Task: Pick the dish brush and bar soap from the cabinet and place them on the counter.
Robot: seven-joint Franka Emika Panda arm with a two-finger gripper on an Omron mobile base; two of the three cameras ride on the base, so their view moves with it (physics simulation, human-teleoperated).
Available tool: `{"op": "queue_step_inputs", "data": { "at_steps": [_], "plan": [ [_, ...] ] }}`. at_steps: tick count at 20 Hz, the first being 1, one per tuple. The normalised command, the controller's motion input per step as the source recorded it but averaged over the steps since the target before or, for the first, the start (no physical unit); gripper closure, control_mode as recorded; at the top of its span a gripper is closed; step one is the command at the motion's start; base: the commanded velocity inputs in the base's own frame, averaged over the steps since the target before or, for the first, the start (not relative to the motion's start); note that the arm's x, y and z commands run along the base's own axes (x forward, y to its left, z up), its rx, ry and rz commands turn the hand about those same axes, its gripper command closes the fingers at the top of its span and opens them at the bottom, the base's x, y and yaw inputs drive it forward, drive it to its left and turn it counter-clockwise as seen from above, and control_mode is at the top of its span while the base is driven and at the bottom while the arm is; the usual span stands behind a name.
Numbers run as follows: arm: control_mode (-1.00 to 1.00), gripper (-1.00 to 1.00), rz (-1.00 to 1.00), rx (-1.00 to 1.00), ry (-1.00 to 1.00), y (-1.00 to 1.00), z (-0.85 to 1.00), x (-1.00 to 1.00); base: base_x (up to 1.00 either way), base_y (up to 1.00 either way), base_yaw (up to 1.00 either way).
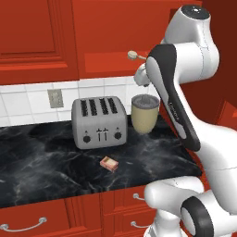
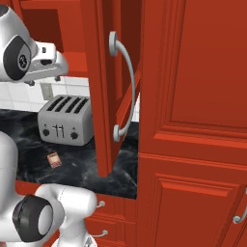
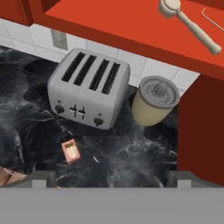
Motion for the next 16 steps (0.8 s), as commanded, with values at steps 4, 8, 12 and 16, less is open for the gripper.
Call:
{"op": "queue_step_inputs", "data": {
  "at_steps": [4,8,12,16],
  "plan": [
    [-1.00,-1.00,-0.04,0.00,-0.05,-0.07,0.17,0.12,0.00,0.00,0.00],
    [-1.00,-1.00,-0.04,0.00,-0.08,-0.10,0.00,0.18,0.00,0.00,0.00],
    [-1.00,-1.00,-0.03,0.00,-0.07,-0.13,-0.05,0.32,0.00,0.00,0.00],
    [-1.00,-1.00,0.00,0.00,-0.07,-0.10,-0.15,0.35,0.00,0.00,0.00]
  ]
}}
